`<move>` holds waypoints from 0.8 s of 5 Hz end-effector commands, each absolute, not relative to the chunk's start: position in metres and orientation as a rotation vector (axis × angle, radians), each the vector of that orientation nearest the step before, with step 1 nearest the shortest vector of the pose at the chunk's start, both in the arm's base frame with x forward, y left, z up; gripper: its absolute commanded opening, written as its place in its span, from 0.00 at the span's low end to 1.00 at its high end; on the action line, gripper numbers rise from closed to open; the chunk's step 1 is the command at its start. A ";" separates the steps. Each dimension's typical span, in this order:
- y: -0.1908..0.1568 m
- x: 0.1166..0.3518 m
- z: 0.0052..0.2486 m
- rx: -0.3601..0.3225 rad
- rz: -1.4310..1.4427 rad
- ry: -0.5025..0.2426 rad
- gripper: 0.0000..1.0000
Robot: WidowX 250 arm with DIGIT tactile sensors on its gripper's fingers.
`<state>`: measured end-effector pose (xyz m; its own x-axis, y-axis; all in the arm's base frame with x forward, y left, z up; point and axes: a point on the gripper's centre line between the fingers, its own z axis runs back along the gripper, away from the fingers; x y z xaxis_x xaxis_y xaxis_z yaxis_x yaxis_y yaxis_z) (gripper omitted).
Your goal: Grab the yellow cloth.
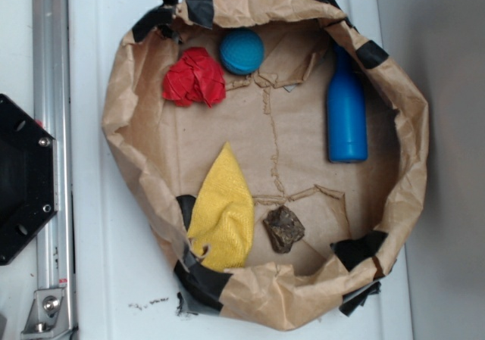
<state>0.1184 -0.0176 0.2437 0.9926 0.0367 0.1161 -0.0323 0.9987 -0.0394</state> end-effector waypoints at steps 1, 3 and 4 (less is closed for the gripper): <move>-0.018 0.118 0.244 -0.037 0.035 -0.117 1.00; 0.027 0.215 0.220 -0.082 0.273 -0.049 1.00; 0.029 0.250 0.183 -0.173 0.344 -0.043 1.00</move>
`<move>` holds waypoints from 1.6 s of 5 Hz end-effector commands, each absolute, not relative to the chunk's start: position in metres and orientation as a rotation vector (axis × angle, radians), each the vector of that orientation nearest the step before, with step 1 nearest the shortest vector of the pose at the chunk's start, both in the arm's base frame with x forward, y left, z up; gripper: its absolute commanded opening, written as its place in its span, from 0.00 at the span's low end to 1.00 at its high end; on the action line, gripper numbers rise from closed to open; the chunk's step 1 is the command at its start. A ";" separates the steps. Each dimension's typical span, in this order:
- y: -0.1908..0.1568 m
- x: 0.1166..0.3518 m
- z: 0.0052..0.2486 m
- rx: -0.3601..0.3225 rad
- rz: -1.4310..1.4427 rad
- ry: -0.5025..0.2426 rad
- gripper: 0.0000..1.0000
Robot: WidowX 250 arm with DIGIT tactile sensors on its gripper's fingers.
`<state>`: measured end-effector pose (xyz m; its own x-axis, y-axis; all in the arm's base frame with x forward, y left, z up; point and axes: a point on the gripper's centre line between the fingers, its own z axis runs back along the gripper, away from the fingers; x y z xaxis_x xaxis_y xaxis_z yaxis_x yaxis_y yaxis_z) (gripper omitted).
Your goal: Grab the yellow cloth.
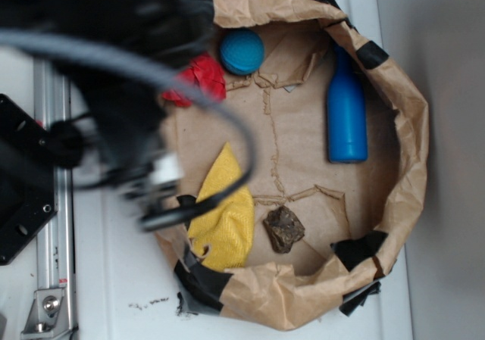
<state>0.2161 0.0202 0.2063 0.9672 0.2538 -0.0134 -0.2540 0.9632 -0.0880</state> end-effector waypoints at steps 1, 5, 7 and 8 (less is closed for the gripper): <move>0.017 0.262 0.129 -0.209 0.335 0.073 1.00; -0.062 0.246 -0.002 -0.246 0.246 0.398 1.00; -0.015 0.256 0.072 -0.242 0.262 0.074 1.00; 0.002 0.260 0.122 -0.274 0.301 -0.047 1.00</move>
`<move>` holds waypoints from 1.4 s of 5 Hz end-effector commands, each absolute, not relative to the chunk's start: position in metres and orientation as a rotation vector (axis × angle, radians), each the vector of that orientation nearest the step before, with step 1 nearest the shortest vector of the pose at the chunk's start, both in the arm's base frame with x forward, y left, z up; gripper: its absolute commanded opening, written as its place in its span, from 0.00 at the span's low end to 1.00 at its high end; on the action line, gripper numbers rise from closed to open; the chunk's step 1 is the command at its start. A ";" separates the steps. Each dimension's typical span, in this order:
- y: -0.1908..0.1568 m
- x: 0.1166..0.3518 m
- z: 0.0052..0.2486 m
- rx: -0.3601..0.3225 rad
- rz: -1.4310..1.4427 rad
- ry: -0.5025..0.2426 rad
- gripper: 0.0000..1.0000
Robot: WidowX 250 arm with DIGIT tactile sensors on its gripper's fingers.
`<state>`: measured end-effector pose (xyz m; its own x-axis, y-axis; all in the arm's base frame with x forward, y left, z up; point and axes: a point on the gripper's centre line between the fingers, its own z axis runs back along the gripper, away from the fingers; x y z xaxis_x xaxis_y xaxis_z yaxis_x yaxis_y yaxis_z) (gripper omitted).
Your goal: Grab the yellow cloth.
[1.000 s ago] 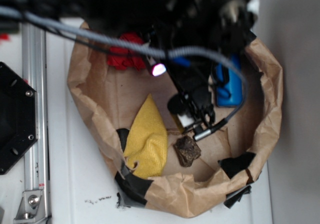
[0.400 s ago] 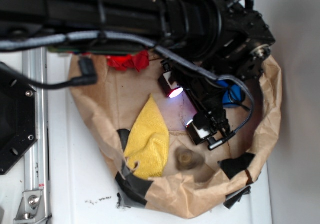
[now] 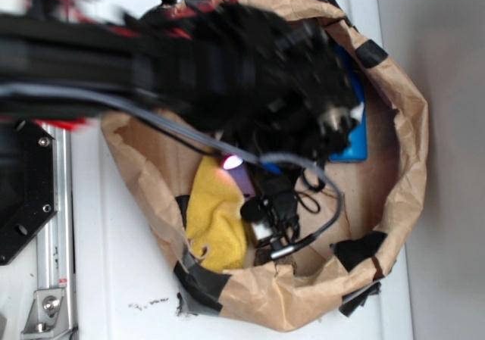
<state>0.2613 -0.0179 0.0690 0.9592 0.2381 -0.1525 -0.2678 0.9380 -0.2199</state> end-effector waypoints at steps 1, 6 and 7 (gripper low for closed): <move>0.004 0.266 0.120 -0.293 0.318 -0.026 1.00; -0.072 0.212 0.009 -0.243 0.135 0.260 1.00; -0.071 0.206 -0.004 -0.243 0.175 0.262 0.00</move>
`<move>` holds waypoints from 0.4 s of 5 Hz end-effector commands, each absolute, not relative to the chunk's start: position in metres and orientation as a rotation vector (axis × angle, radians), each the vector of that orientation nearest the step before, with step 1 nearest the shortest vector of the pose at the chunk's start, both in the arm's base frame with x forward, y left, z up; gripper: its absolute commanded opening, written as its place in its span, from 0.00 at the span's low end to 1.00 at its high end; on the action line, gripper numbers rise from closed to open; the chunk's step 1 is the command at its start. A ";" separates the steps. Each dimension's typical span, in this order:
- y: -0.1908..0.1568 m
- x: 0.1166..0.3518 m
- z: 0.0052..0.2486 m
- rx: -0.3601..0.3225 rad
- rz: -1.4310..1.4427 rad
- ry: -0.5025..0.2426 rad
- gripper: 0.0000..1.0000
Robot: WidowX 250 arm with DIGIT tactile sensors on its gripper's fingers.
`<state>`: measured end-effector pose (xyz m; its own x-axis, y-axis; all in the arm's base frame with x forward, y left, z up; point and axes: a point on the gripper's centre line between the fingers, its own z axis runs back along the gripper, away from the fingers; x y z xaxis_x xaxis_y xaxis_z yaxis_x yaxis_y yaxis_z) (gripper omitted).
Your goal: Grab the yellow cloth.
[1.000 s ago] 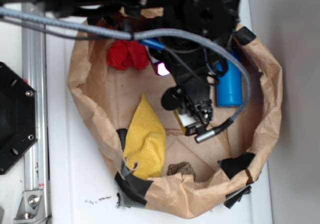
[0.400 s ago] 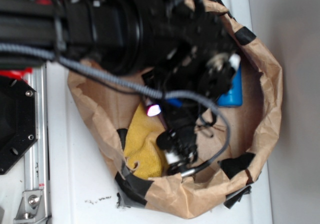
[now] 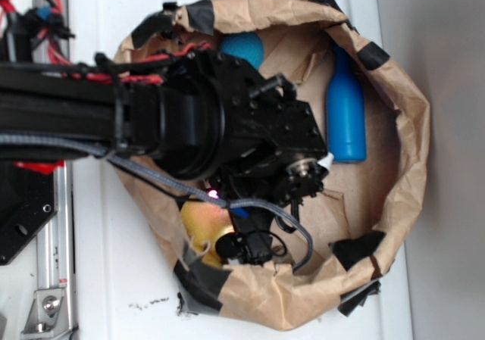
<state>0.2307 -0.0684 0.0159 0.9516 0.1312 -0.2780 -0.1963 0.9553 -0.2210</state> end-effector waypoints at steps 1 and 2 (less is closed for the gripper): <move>-0.071 0.208 0.003 -0.243 0.169 0.243 0.00; -0.065 0.213 0.013 -0.248 0.157 0.202 0.00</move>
<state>0.2256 -0.0645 0.0154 0.9607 0.1416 -0.2387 -0.1943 0.9573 -0.2142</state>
